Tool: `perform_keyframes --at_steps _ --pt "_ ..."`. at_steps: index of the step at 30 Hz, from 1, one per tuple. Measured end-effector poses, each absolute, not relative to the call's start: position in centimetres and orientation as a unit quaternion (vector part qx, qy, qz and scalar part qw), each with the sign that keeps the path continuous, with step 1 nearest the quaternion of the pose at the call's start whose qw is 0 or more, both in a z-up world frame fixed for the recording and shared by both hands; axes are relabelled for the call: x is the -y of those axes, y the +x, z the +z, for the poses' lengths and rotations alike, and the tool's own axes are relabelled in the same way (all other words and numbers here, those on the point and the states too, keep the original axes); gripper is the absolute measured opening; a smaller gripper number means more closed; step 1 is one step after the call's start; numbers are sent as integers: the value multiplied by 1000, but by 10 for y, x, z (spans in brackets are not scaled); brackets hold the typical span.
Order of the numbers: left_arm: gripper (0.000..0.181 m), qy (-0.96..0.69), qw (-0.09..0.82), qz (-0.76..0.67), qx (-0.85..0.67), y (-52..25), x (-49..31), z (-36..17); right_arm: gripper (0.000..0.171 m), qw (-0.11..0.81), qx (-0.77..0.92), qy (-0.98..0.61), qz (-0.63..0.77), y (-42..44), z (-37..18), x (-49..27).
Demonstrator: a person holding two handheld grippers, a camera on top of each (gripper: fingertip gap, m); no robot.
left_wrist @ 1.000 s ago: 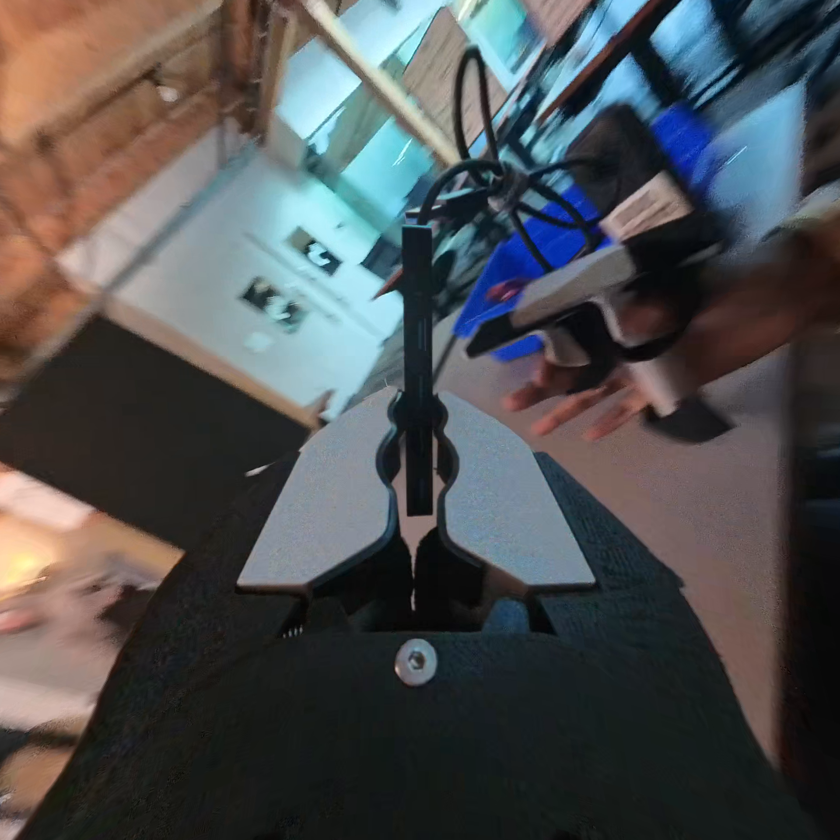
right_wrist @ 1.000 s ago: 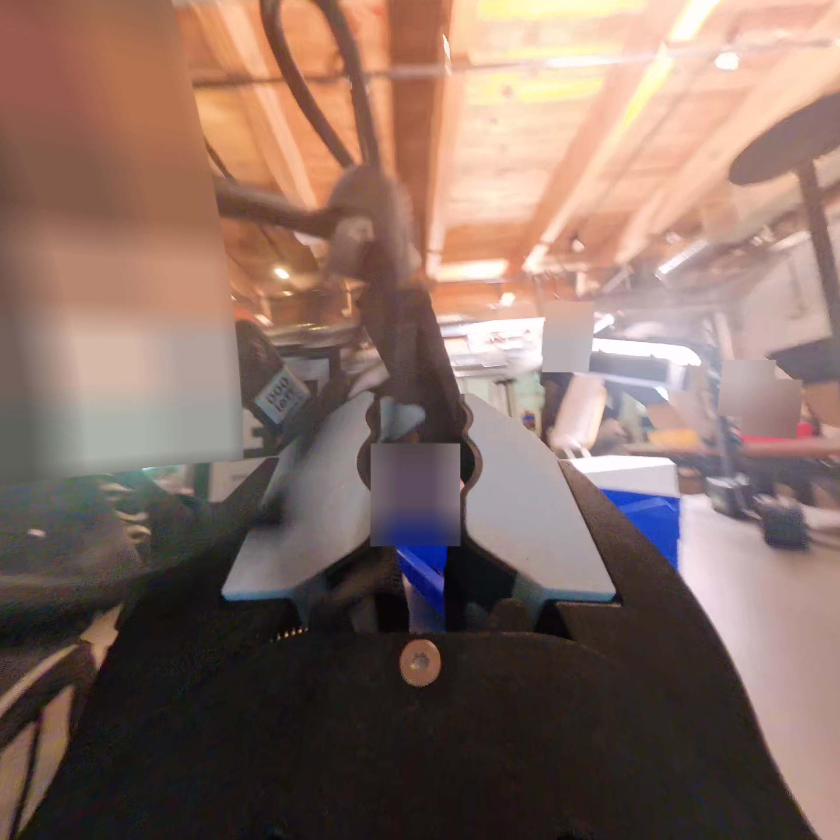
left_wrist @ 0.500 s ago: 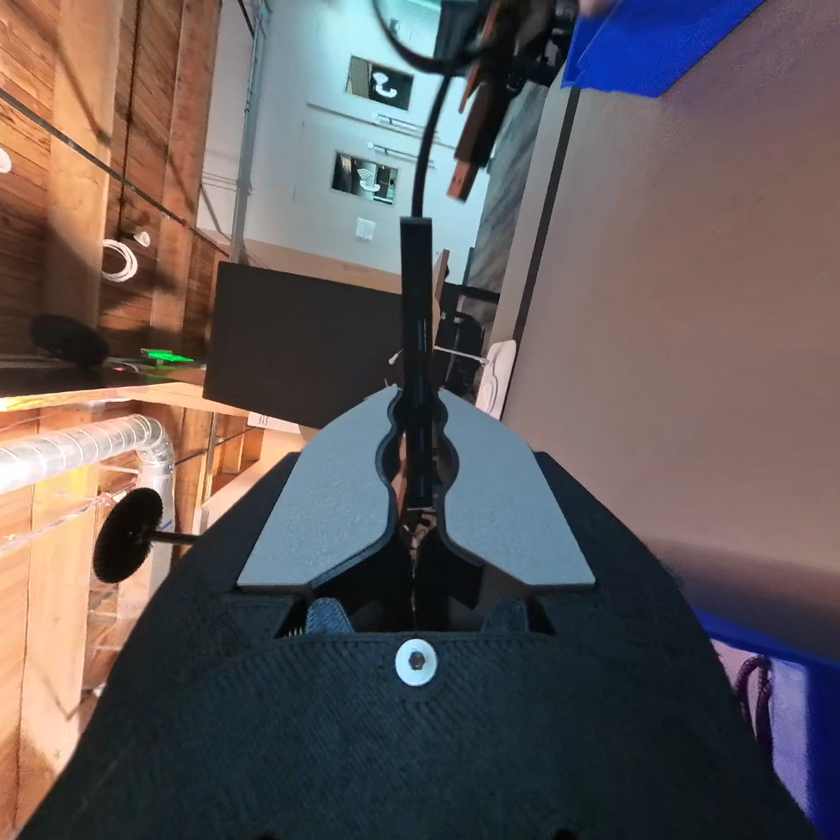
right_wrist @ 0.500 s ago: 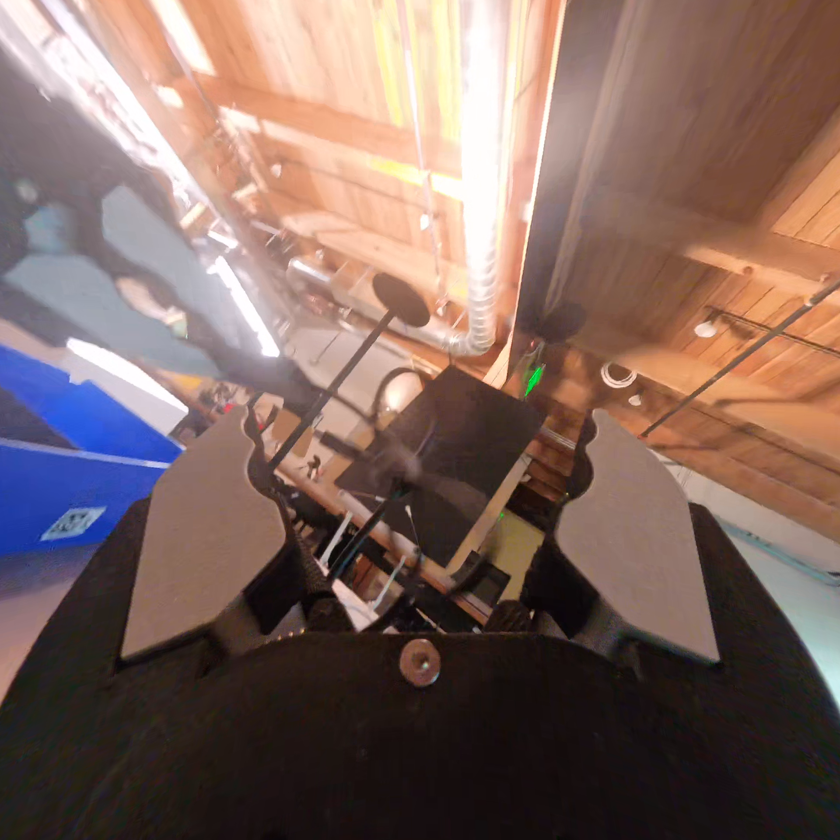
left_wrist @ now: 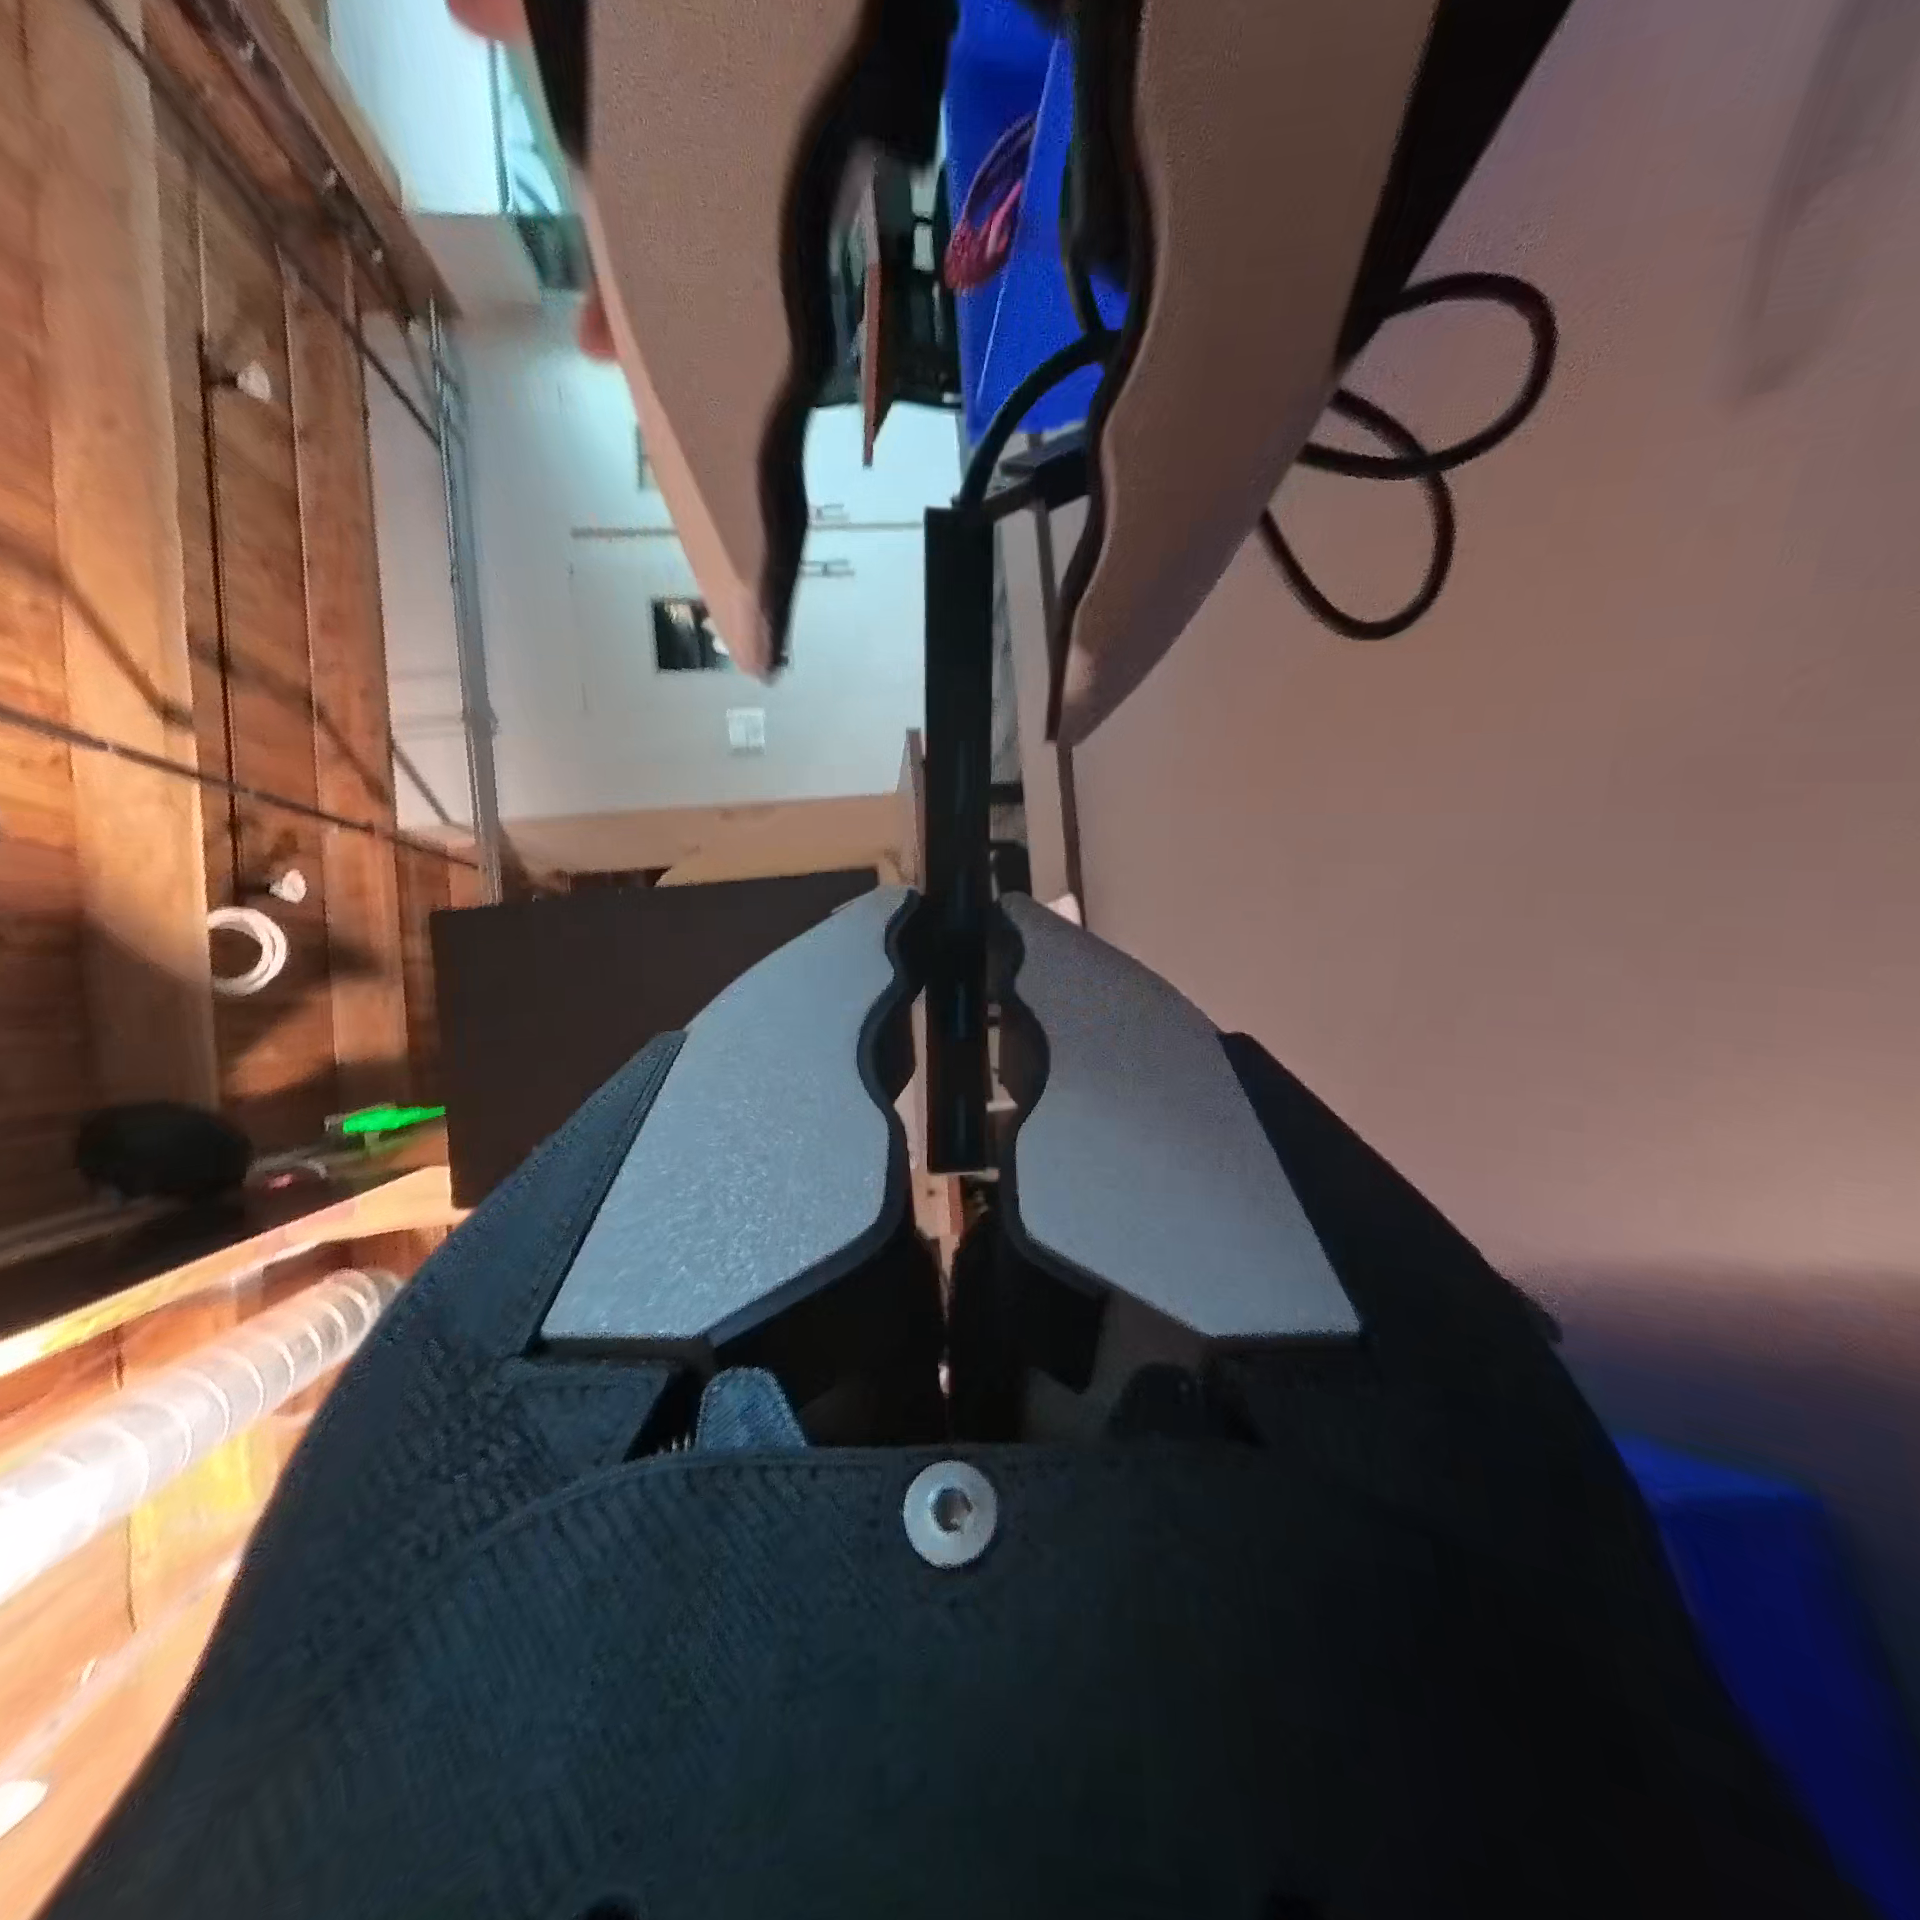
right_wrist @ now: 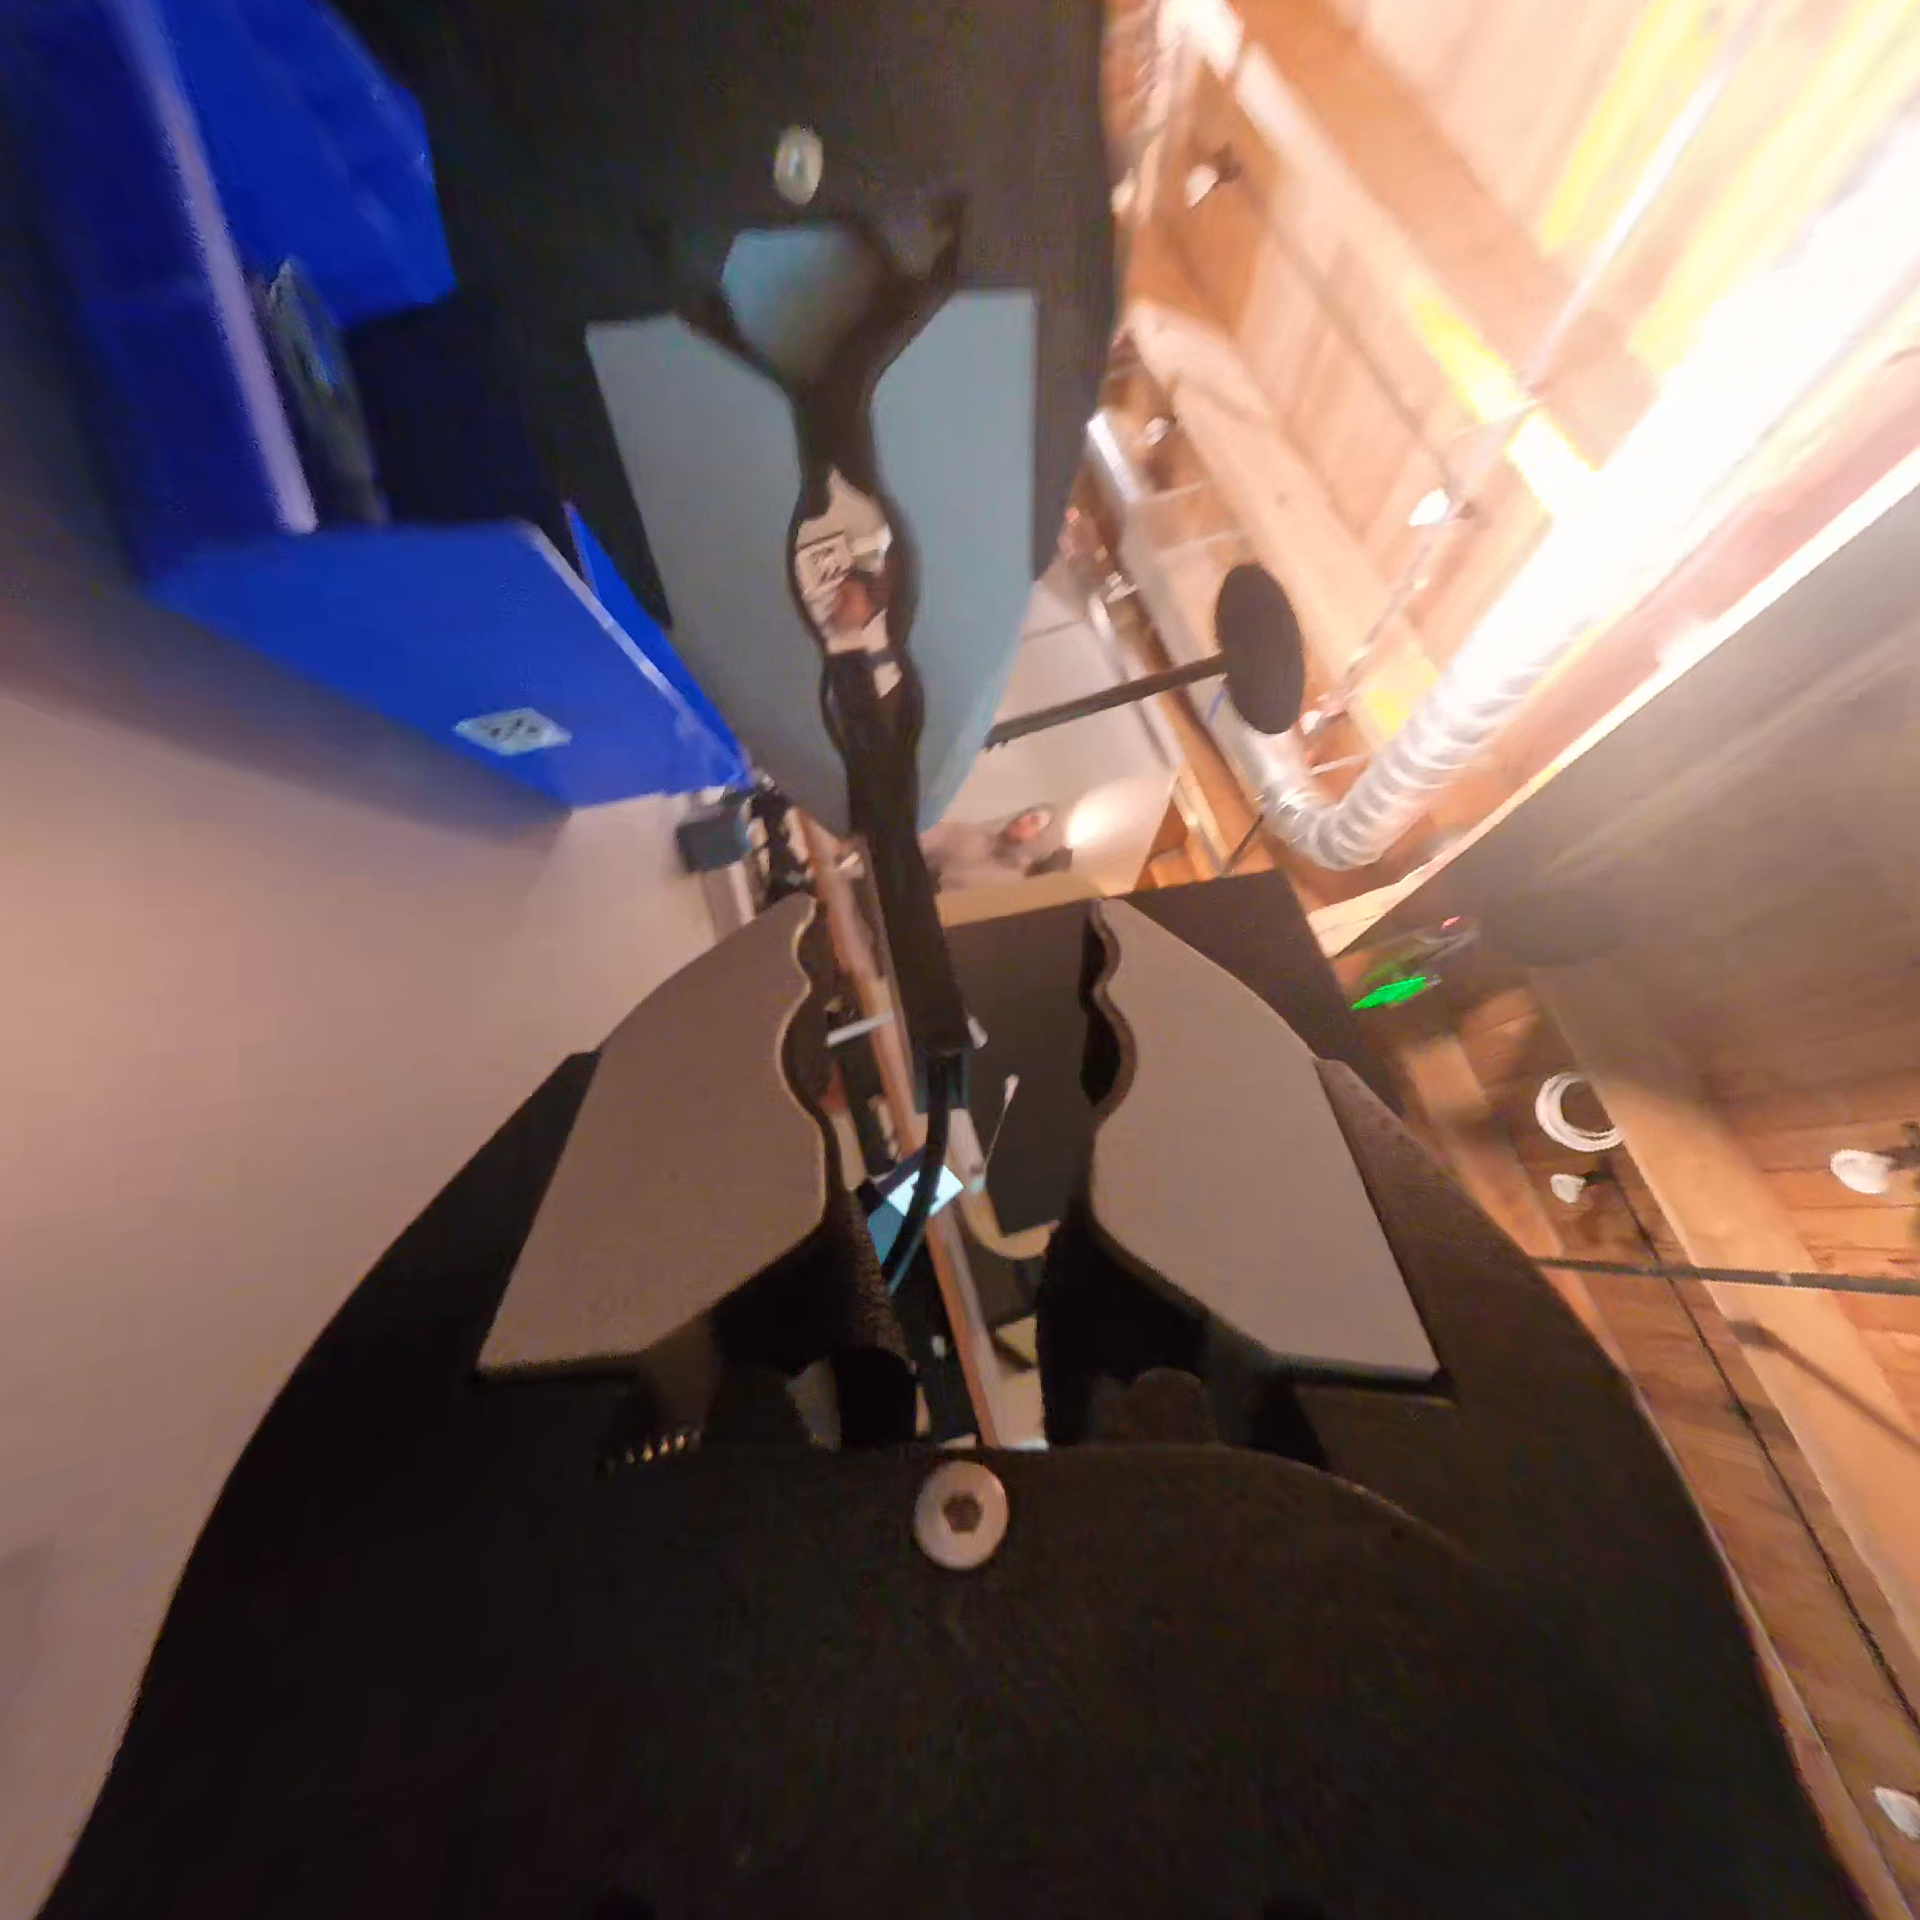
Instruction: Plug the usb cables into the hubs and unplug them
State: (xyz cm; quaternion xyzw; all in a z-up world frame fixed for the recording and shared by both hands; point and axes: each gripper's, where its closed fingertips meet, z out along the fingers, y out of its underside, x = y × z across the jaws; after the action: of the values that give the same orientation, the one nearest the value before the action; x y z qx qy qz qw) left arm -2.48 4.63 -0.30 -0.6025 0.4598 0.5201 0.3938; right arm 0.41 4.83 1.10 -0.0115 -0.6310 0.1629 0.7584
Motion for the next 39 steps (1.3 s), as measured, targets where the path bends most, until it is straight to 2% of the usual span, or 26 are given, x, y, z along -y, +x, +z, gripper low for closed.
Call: perform_keyframes --at_steps 1,3,4,6,8,12,15,17,23,30,39 --pt "10 -600 397 512 -469 -19 -47 -6 40 751 642 -23 151 1 6 -52" --pt "11 -599 403 498 -480 -12 -48 -11 16 730 671 -40 121 -5 -5 -59" --pt "11 -603 402 493 -481 -12 -48 -12 11 720 684 -40 114 -6 -10 -60" --pt "13 -623 423 455 -475 -11 -47 -15 10 714 691 -40 107 -6 -14 -60" --pt "29 -643 471 401 -451 -11 -44 -6 10 716 692 -43 81 -8 -17 -66" --pt "49 -623 662 271 -317 -18 -22 66 10 662 748 -46 -27 -19 -59 -95" --pt "52 -603 746 200 -199 -45 6 115 10 602 795 -43 -56 -24 -94 -101" --pt "52 -607 759 175 -155 -65 22 130 10 561 824 -44 -59 -22 -110 -98" --pt "52 -723 660 128 -159 -96 43 100 10 511 857 -48 -38 -20 -132 -86" --pt "53 -786 589 129 -139 -120 50 71 12 510 859 -44 -20 -21 -137 -81" --pt "53 -932 337 93 -100 -151 69 -28 30 488 862 -81 109 -22 -142 -61"
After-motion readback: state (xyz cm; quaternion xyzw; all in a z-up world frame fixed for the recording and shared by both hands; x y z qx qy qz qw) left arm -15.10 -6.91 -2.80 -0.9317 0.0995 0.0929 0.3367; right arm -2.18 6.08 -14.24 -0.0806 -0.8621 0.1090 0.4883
